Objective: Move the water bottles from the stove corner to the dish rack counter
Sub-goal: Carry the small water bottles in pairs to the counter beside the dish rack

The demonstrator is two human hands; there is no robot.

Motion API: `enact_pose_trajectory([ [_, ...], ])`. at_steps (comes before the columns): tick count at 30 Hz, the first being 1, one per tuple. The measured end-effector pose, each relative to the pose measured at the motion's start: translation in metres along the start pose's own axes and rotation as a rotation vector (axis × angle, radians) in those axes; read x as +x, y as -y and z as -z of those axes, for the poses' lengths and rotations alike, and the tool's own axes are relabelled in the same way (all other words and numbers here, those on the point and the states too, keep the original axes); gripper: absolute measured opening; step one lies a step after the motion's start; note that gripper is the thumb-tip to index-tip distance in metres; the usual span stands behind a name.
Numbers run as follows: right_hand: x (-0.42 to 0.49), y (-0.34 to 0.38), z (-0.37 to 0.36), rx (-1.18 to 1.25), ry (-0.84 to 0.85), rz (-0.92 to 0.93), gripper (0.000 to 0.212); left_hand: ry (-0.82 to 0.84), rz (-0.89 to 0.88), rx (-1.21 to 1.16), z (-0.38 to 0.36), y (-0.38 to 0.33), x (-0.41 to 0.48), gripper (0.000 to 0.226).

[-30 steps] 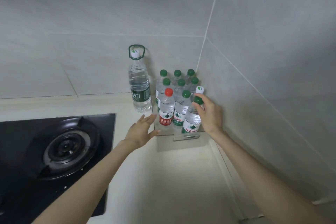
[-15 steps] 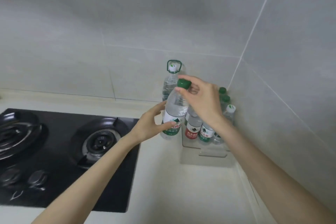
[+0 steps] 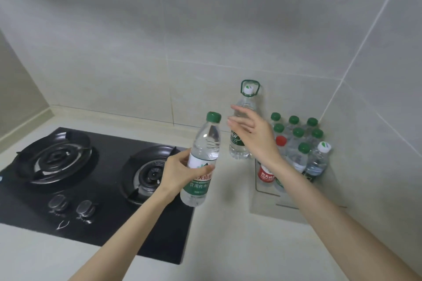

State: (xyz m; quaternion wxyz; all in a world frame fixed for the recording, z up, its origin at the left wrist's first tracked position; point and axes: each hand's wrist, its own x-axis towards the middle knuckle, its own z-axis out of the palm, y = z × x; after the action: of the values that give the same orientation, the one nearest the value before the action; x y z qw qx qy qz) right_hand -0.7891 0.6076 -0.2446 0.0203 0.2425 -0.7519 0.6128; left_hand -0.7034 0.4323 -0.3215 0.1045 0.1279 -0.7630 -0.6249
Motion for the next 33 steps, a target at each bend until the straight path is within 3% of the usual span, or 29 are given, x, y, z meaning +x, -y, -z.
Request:
enact_pose_trajectory([
  [8, -0.001, -0.088, 0.075, -0.523, -0.249, -0.183, 0.047, -0.036, 0.012, -0.088, -0.019, -0.024, 0.018, 0.029],
  [11, 0.003, -0.107, 0.091, -0.625, -0.241, -0.252, 0.046, -0.023, 0.007, -0.070, -0.028, -0.030, 0.027, 0.031],
  [17, 0.013, -0.133, 0.094, -0.613, -0.148, -0.330, 0.042, 0.026, 0.002, -0.048, -0.046, -0.034, 0.034, 0.032],
  [27, 0.004, -0.139, 0.076, -0.555, -0.315, -0.275, 0.040, 0.016, 0.047, -0.020, -0.044, -0.028, 0.034, 0.037],
  [33, -0.003, -0.095, 0.073, -0.534, -0.382, -0.116, 0.040, -0.025, 0.034, -0.017, -0.036, -0.037, 0.022, 0.031],
])
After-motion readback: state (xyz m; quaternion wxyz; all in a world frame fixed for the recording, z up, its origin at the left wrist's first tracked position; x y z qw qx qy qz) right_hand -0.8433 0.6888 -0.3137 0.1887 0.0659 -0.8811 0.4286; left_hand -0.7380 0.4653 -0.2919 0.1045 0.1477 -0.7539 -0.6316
